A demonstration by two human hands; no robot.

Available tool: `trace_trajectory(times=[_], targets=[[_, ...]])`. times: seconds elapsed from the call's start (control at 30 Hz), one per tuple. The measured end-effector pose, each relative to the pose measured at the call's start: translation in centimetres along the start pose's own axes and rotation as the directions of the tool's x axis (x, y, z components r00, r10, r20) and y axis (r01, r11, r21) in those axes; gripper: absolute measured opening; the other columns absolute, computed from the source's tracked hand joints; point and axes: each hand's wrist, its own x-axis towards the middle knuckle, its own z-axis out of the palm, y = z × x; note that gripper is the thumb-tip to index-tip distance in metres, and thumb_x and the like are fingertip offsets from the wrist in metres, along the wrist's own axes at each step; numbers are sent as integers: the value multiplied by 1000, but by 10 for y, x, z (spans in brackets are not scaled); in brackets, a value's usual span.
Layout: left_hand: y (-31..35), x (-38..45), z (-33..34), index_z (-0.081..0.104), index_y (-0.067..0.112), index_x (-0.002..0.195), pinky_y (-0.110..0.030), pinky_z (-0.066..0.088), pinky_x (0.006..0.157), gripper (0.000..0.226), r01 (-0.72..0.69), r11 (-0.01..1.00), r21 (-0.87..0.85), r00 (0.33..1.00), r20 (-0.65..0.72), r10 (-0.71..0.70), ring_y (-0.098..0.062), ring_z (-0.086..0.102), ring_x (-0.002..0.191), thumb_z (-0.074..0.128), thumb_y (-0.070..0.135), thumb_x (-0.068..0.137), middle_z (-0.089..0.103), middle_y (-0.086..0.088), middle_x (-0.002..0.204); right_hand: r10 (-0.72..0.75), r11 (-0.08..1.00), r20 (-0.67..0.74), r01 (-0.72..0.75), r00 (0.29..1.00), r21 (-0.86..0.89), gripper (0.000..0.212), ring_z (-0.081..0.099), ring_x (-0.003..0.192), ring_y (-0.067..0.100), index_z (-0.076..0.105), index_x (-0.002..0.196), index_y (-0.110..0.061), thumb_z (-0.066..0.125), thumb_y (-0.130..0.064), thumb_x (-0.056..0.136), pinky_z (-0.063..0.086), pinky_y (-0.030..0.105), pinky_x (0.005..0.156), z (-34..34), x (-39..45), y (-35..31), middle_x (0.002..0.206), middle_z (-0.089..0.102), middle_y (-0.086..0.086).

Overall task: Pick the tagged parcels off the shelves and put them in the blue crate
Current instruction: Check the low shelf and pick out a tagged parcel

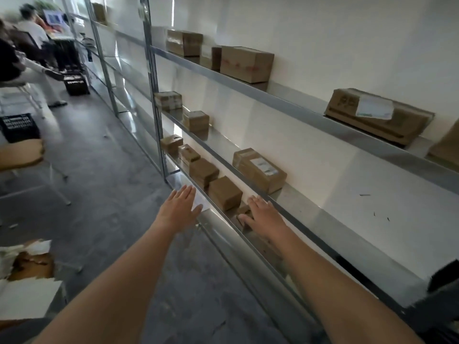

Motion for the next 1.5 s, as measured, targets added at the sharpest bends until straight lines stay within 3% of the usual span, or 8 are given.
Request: trace_trajectory(times=[0.3,0.6,0.8,1.23,1.5], targets=[[-55,111,0,9,9,154,-36,2,123,66,119,992,-39,993,22,-118,-17,1,150,29,44,102,7,-5,163,-105,994,70,106,992,-10,73,-4,150,18,2,155,-13,27,-54,100,-2,38,119,-22,152,-1,163,2,4],[-183,220,-16,11,8,154,-35,1,121,66,178,982,-62,983,-24,-180,-18,3,150,27,45,102,9,-7,162,-136,991,52,136,989,-5,72,1,150,20,7,155,-13,30,-52,100,4,39,120,-35,319,-72,163,5,5],[-276,297,-34,11,9,154,-34,1,121,66,171,985,-21,985,-3,-171,-17,3,150,28,46,102,10,-6,162,-87,995,54,84,995,54,72,1,150,21,7,155,-14,32,-53,100,5,39,119,-48,420,-118,163,5,5],[-419,479,-32,7,7,154,-37,3,123,66,107,994,38,990,85,-110,-19,2,150,24,45,103,7,-8,162,-130,988,111,119,985,100,69,-2,150,21,4,155,-11,29,-48,102,0,40,120,-50,652,-190,163,2,6],[-506,575,-31,9,9,154,-37,4,123,65,86,996,0,991,99,-86,-19,3,150,25,45,102,9,-7,162,-124,992,135,120,983,38,71,1,150,19,7,155,-12,26,-53,100,4,41,120,-58,780,-224,163,6,5]])
